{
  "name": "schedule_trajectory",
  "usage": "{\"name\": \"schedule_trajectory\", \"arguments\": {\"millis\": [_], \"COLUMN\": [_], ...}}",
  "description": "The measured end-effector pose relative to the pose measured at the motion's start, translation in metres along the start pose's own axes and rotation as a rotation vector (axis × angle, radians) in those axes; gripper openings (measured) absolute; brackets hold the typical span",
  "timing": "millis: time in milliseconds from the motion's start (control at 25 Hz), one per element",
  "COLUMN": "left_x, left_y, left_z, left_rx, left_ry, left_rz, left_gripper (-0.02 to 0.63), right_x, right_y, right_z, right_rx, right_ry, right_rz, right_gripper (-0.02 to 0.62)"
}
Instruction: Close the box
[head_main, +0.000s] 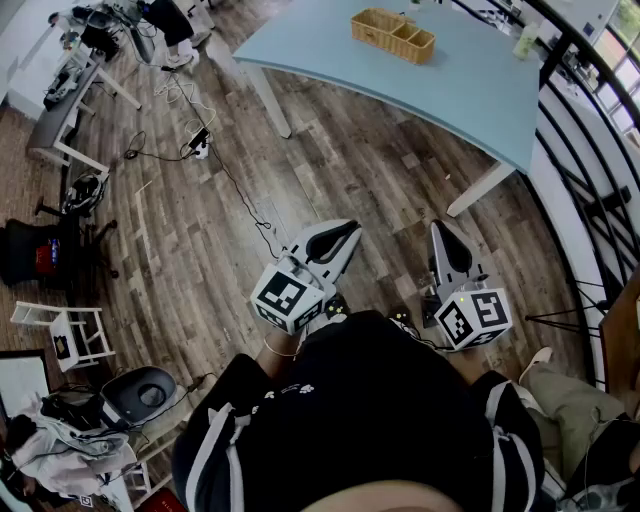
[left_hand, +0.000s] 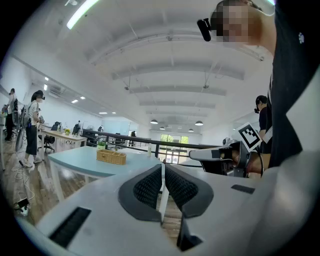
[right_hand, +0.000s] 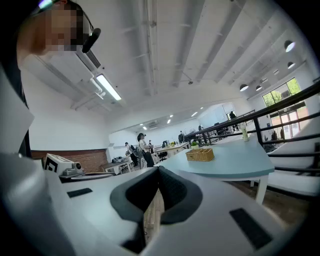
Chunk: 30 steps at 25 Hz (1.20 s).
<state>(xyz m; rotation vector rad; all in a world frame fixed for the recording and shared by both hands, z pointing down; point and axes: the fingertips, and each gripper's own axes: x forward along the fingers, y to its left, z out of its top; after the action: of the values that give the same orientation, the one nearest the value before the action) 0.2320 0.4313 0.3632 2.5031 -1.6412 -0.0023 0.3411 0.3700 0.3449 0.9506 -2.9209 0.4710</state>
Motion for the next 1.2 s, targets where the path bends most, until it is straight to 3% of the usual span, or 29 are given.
{"name": "schedule_trajectory", "arguments": {"millis": [680,800,1200], "left_x": [-0.005,-0.008,-0.029], "left_y": [0.008,0.014,0.045], "left_z": [0.005,0.004,0.003], "left_rx": [-0.005,-0.006,-0.006], "left_ry": [-0.017,-0.015,-0.034], "left_rz": [-0.02,-0.024,-0.011], "left_gripper": [0.029,0.029,0.028], "right_x": [0.004,0.007,0.034], "right_y": [0.004,0.006,0.031], "right_z": [0.001,-0.002,-0.007], "right_rx": [-0.012,-0.028,-0.024], "right_ry": [-0.018,0.011,0.005], "right_rz": [-0.023,-0.056,-0.04], "right_gripper": [0.0,0.001,0.001]}}
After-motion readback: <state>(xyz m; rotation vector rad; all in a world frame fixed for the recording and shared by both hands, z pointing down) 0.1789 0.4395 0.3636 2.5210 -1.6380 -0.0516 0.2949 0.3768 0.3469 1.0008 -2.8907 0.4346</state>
